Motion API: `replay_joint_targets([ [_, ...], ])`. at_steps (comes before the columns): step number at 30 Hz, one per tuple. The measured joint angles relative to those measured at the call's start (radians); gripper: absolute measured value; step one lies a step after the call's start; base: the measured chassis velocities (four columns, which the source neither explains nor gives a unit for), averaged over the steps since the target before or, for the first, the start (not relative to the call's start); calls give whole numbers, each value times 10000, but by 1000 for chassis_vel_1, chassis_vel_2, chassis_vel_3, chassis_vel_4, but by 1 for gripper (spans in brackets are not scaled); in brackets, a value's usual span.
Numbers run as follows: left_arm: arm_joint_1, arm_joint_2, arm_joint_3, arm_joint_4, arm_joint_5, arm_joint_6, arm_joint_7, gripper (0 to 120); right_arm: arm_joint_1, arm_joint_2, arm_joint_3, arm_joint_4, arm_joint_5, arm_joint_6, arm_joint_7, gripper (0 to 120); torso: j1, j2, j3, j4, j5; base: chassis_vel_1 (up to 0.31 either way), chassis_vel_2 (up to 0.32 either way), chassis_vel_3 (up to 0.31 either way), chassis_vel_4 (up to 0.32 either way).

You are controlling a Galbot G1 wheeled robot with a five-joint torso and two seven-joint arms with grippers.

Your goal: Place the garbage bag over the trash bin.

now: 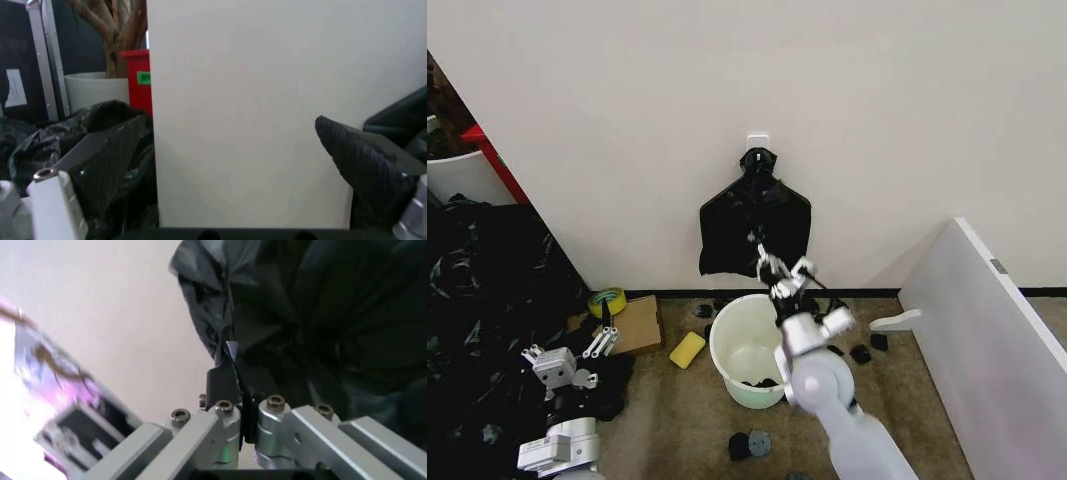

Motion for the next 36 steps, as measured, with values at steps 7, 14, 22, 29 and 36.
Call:
replay_joint_targets([
  [7, -433, 123, -103, -133, -402, 215, 48, 100, -1354, -680, 41, -725, -2384, 1069, -1792, 0, 0, 0, 0, -1, -2, 0, 0, 0, 0],
  [14, -554, 92, -109, -151, -542, 302, 55, 100, -1584, -732, 610, -1898, -3555, 2103, -3829, 0, 0, 0, 0, -1, 0, 0, 0, 0, 0],
  [22, -501, 74, -117, -315, -545, 394, 61, 100, -1433, -668, 1367, -3222, -4895, 3293, -6238, 0, 1, 0, 1, 0, -1, 0, 0, 0, 0],
  [29, -378, 61, -151, -460, -539, 409, 64, 100, -1179, -482, 1557, -3328, -4926, 3677, -5693, 0, 1, -1, 1, 0, 0, 0, 0, 0, 0],
  [36, -356, 25, -148, -532, -521, 409, 64, 100, -1131, -641, 1559, -2258, -5162, 3568, -3488, 13, 1, -3, 1, 0, -2, 0, 0, 0, 0],
])
